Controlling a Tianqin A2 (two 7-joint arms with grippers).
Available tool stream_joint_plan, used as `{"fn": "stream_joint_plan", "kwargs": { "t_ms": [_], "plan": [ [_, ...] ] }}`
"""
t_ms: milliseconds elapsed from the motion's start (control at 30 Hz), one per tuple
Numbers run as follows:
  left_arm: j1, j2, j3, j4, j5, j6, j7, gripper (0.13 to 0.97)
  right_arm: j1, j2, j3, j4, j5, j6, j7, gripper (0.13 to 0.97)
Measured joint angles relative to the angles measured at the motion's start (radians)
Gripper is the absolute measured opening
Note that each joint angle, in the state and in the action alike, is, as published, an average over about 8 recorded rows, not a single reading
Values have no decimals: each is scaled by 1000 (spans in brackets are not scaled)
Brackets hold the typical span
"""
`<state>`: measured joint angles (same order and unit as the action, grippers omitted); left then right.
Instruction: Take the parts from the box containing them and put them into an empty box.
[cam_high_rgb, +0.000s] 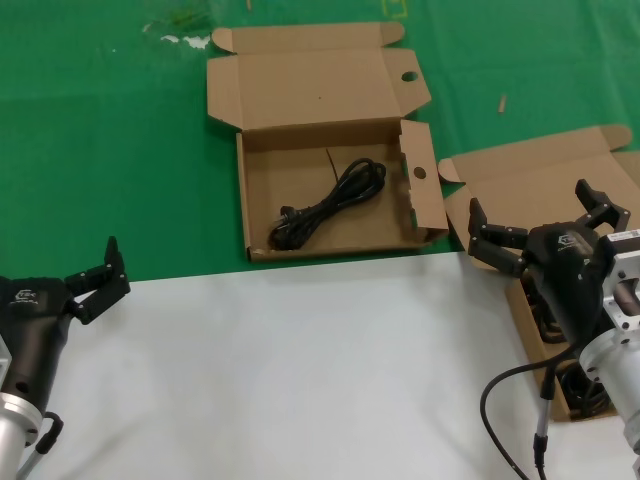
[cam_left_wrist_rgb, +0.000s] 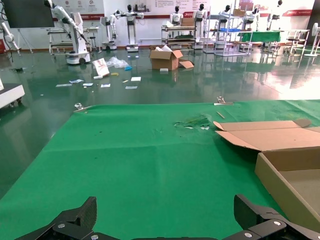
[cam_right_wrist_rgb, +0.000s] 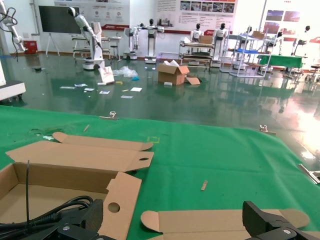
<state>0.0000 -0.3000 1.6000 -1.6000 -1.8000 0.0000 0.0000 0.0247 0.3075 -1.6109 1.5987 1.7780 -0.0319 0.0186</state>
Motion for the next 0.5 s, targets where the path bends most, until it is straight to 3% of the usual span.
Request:
{"fn": "stream_joint_plan", "kwargs": {
  "t_ms": [500],
  "plan": [
    [0,0,0,0,0,0,0,966,0,0,0,0,0,0,0,966]
  ]
}}
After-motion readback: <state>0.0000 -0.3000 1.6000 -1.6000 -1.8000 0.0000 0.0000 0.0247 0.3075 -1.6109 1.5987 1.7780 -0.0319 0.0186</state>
